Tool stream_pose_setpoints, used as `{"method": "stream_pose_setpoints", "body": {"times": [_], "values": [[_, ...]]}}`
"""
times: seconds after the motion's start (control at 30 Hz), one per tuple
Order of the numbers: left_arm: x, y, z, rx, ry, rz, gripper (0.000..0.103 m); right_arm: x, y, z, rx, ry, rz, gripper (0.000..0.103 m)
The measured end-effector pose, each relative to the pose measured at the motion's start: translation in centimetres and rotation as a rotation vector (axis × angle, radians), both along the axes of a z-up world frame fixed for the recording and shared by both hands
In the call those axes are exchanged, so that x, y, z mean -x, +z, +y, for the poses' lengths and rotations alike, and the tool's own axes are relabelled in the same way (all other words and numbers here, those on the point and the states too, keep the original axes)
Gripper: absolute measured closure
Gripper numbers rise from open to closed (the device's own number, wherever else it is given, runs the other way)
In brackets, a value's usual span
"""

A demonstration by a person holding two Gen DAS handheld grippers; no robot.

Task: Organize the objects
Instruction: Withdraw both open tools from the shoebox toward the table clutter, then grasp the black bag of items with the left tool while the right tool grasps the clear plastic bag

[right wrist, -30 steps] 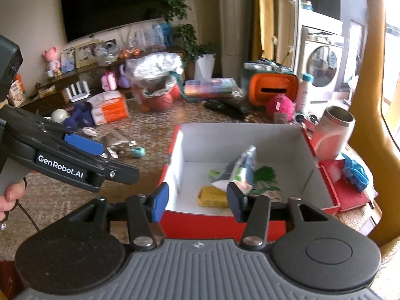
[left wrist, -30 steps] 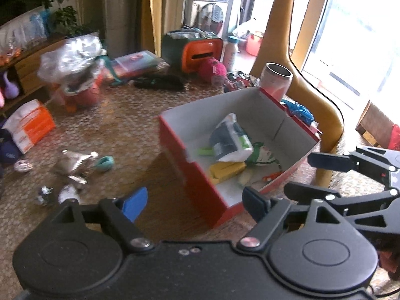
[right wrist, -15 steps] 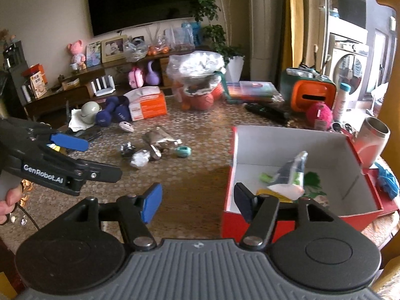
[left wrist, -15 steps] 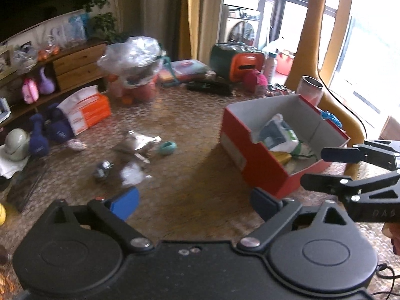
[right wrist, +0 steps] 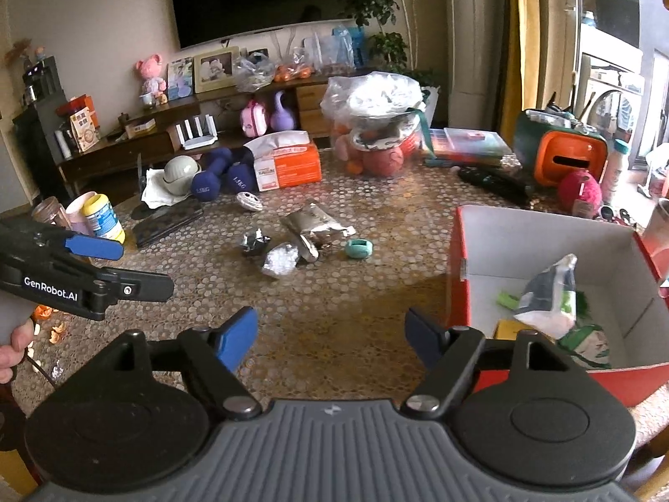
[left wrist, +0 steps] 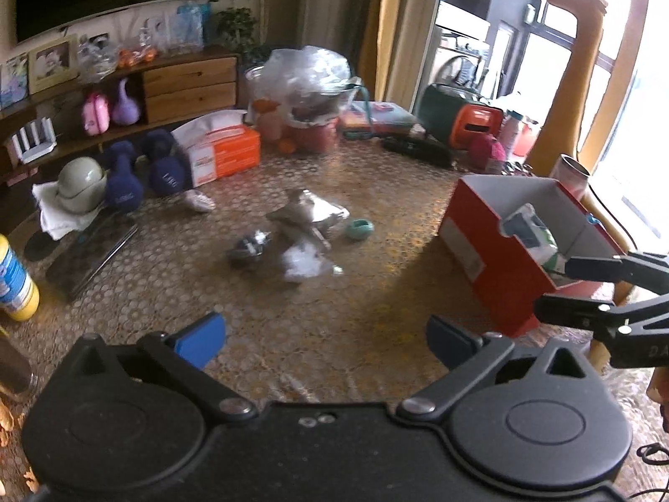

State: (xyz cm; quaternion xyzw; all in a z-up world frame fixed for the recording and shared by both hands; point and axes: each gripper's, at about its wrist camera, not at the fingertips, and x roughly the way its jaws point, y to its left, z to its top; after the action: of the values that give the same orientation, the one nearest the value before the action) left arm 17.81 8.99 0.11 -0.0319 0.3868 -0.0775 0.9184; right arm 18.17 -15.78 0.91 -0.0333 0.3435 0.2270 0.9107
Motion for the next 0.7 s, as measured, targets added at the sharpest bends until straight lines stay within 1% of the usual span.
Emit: {"method": "stream_pose_setpoints", "body": {"times": [0.1, 0.3, 0.4, 0.43, 0.6, 0.7], "values": [[-0.2, -0.9, 0.8, -0.003, 0.024, -0.008, 0.001, -0.6, -0.8, 0.5, -0.011, 0.013, 0.017, 0.025], [-1.7, -2.9, 1.7, -0.053, 0.07, -0.012, 0.0, -2.5, -2.4, 1.8, -0.025, 0.022, 0.055, 0.025], [-2.8, -3.9, 2.4, -0.122, 0.133, -0.075, 0.0, -3.7, -3.1, 2.5, -0.022, 0.015, 0.065, 0.025], [-3.3, -4.2, 2.8, -0.126, 0.161, -0.082, 0.0, -4.2, -3.4, 2.7, -0.021, 0.014, 0.07, 0.025], [-6.1, -6.0, 5.2, -0.024, 0.268, -0.046, 0.0, -5.9, -4.9, 4.2, -0.008, 0.034, 0.092, 0.025], [-7.5, -6.7, 5.4, -0.013, 0.284, -0.057, 0.0, -7.1, -5.9, 5.5, 0.0, 0.048, 0.102, 0.025]]}}
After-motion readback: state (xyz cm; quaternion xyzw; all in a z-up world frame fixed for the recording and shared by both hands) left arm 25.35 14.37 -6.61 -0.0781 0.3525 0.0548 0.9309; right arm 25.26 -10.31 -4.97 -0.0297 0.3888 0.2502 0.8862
